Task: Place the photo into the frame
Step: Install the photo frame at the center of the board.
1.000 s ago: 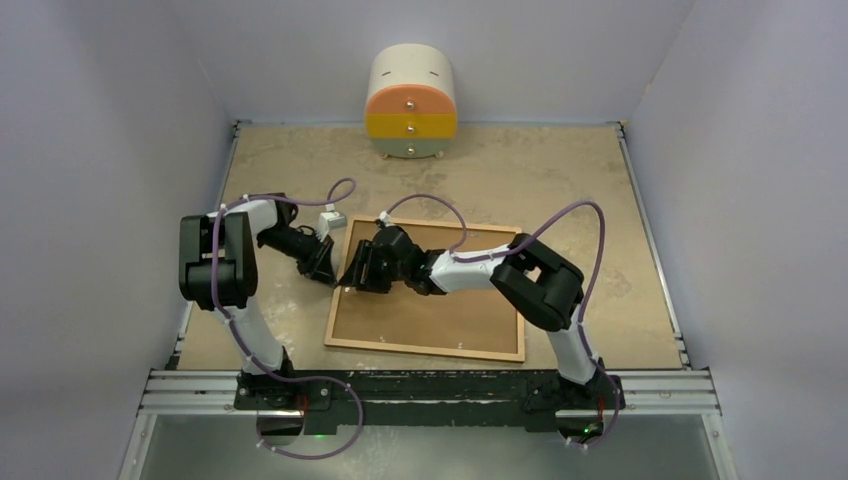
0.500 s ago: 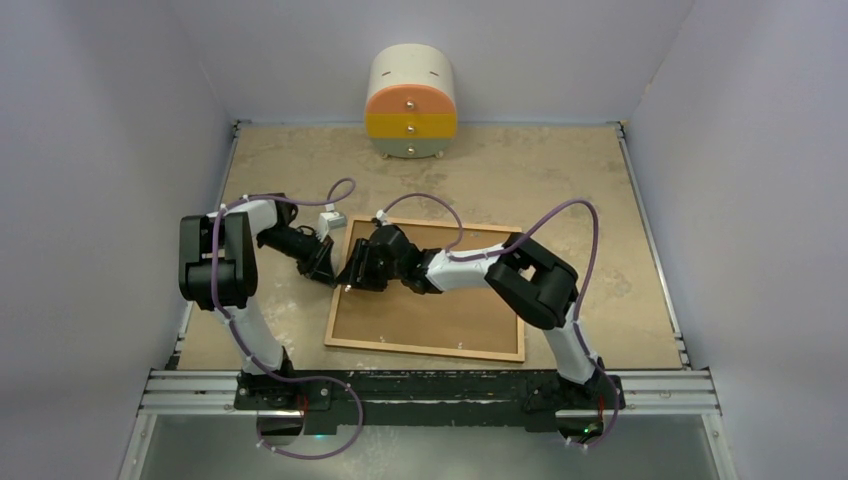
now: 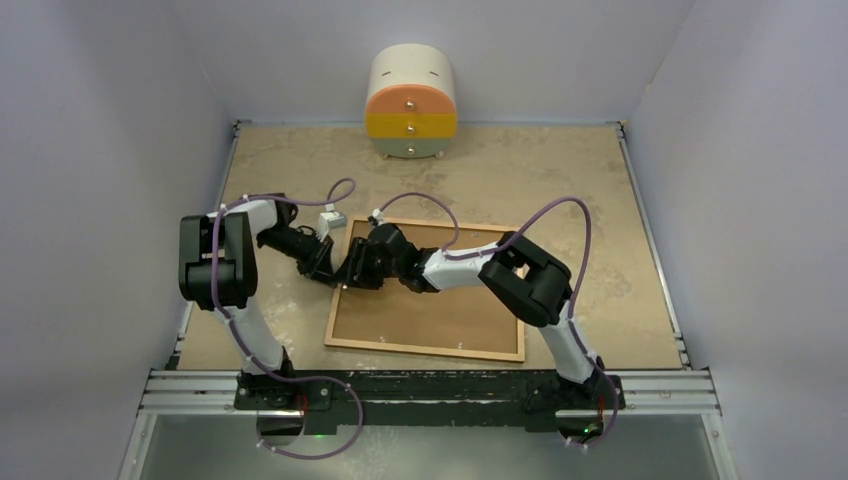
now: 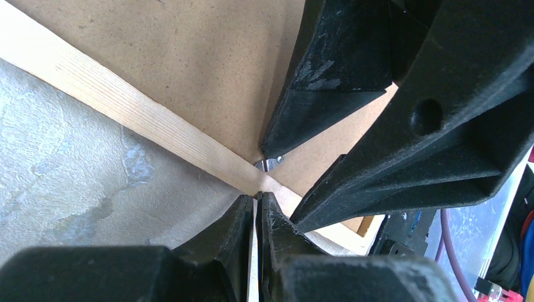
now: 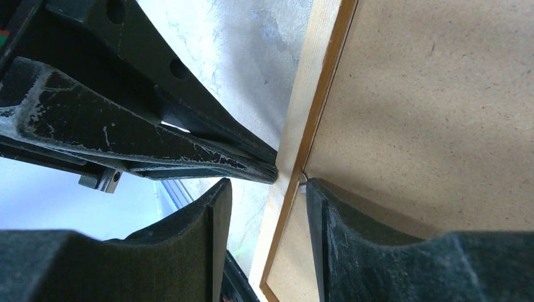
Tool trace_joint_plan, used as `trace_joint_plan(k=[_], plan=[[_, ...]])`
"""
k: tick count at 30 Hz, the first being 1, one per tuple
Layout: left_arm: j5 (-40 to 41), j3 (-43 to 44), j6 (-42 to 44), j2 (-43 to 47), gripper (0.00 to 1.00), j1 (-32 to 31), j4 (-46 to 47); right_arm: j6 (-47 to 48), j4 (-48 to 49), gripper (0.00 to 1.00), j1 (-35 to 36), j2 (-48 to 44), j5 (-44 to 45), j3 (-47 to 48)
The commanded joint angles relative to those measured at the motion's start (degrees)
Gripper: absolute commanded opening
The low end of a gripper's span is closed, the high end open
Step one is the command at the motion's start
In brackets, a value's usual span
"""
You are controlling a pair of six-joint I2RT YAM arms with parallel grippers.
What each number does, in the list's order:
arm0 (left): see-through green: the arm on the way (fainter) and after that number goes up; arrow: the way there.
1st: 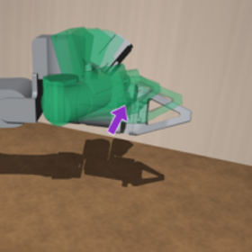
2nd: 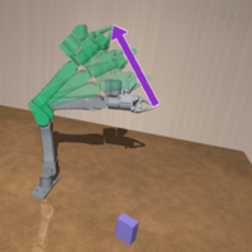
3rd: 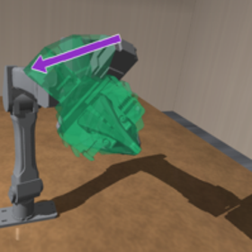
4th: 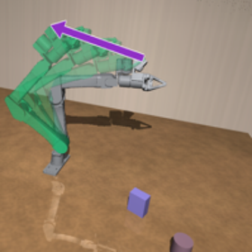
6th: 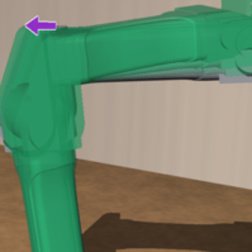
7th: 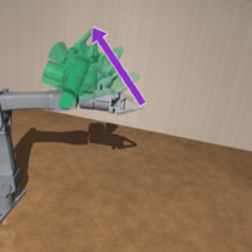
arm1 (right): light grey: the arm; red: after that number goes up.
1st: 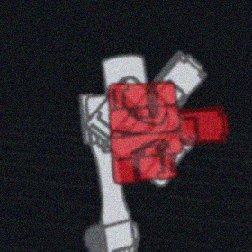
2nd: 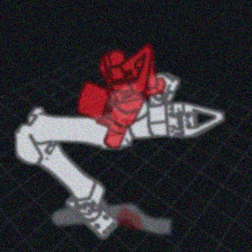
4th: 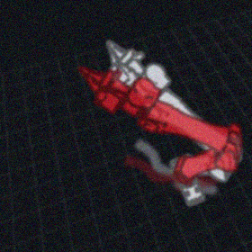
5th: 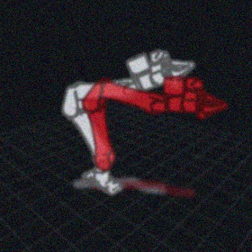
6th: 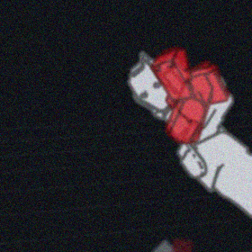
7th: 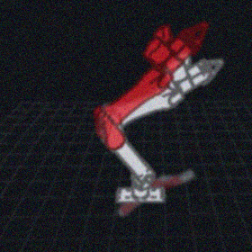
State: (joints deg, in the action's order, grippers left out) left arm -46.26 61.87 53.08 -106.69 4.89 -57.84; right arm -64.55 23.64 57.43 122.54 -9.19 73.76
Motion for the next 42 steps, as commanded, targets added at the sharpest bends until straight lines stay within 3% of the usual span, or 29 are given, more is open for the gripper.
trace_joint_plan(k=[1,18,28,36,42], plan=[[2.8,-1.9,2.8,-0.7,0.05,-0.4,4.8,-0.6,-0.4,0.49,0.3,1.3,-2.3,0.3],[3.0,-1.5,2.7,0.2,0.05,-0.4,4.2,-0.6,0.1,0.48,-0.5,0.5,-4.6,0.2],[3.1,1.1,3.3,1.0,0.05,1.2,2.0,3.3,-2.9,0.58,-5.3,-9.3,0.6,-4.0],[2.0,-0.3,3.9,1.0,0.05,1.2,1.8,0.1,1.4,0.60,-2.5,-9.3,0.0,-8.8],[1.8,-0.7,3.8,0.9,0.05,1.2,1.9,-1.6,3.3,0.57,0.8,-5.9,-2.3,-7.4]])
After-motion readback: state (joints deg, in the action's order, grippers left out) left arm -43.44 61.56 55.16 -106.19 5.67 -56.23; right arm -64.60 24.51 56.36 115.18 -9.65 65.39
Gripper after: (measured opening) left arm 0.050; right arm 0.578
